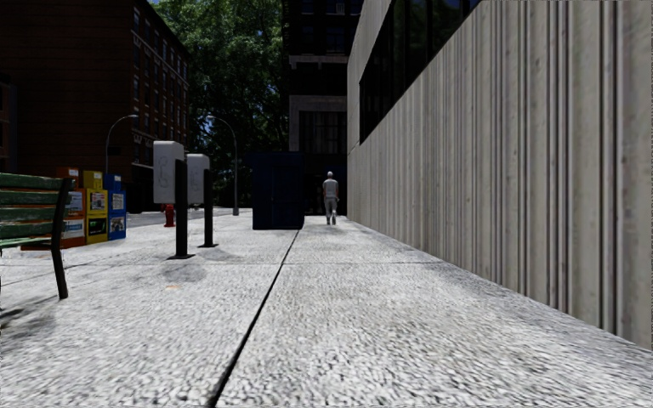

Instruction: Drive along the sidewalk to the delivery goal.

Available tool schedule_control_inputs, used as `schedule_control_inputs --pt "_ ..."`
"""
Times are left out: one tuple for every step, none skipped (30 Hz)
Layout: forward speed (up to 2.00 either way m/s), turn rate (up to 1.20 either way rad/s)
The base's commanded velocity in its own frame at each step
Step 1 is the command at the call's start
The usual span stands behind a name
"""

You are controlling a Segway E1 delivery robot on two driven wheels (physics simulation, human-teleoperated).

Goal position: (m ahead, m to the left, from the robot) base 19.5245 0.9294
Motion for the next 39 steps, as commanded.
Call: schedule_control_inputs --pt "2.0 0.0" --pt "2.0 0.0" --pt "2.0 0.0" --pt "2.0 0.0" --pt "2.0 0.0" --pt "2.0 0.0" --pt "2.0 0.0" --pt "2.0 0.0" --pt "2.0 0.0" --pt "2.0 0.0" --pt "2.0 0.0" --pt "2.0 0.0" --pt "2.0 0.0" --pt "2.0 0.0" --pt "2.0 0.0" --pt "2.0 0.0" --pt "2.0 0.0" --pt "2.0 0.0" --pt "2.0 0.0" --pt "2.0 0.0" --pt "2.0 0.0" --pt "2.0 0.0" --pt "2.0 0.0" --pt "2.0 0.0" --pt "2.0 0.0" --pt "2.0 0.0" --pt "2.0 0.0" --pt "2.0 0.0" --pt "2.0 0.0" --pt "2.0 0.0" --pt "2.0 0.0" --pt "2.0 0.0" --pt "2.0 0.0" --pt "2.0 0.0" --pt "2.0 0.0" --pt "2.0 0.0" --pt "2.0 0.0" --pt "2.0 0.0" --pt "2.0 0.0"
